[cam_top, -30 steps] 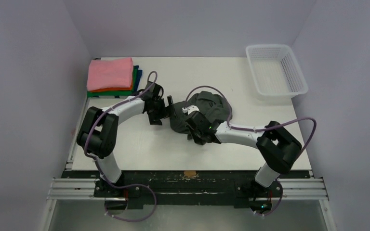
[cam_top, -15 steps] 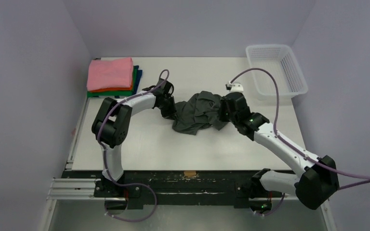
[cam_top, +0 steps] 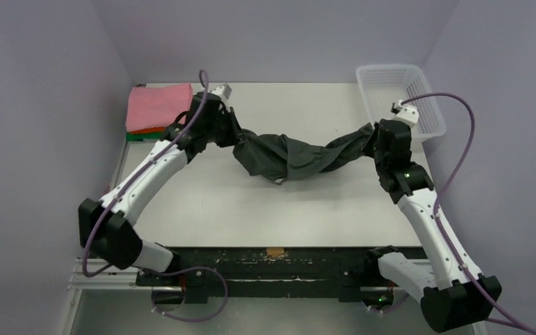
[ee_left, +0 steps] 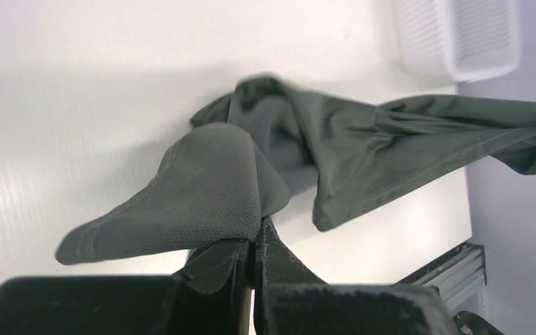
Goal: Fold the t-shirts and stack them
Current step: Flatten out the tshirt
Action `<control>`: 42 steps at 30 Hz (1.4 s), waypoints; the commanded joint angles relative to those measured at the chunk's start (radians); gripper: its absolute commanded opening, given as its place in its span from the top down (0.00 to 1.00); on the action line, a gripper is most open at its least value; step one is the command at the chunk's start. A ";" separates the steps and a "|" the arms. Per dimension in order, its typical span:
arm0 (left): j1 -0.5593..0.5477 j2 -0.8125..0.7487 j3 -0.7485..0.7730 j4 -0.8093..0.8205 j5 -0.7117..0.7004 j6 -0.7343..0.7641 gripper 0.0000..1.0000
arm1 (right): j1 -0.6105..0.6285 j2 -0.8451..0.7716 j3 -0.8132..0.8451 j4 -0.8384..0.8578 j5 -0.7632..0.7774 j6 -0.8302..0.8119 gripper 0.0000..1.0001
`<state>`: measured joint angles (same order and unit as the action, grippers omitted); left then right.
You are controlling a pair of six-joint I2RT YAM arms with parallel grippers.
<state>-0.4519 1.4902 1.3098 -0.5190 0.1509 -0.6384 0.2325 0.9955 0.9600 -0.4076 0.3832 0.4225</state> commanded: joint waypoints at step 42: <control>0.211 -0.053 0.456 -0.134 -0.384 0.212 1.00 | -0.107 -0.049 0.116 -0.180 -0.069 0.011 0.99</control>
<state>-0.2634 1.1309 1.6676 -0.5331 -0.1802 -0.4500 0.1303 0.8066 1.2053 -0.6025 0.3847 0.3416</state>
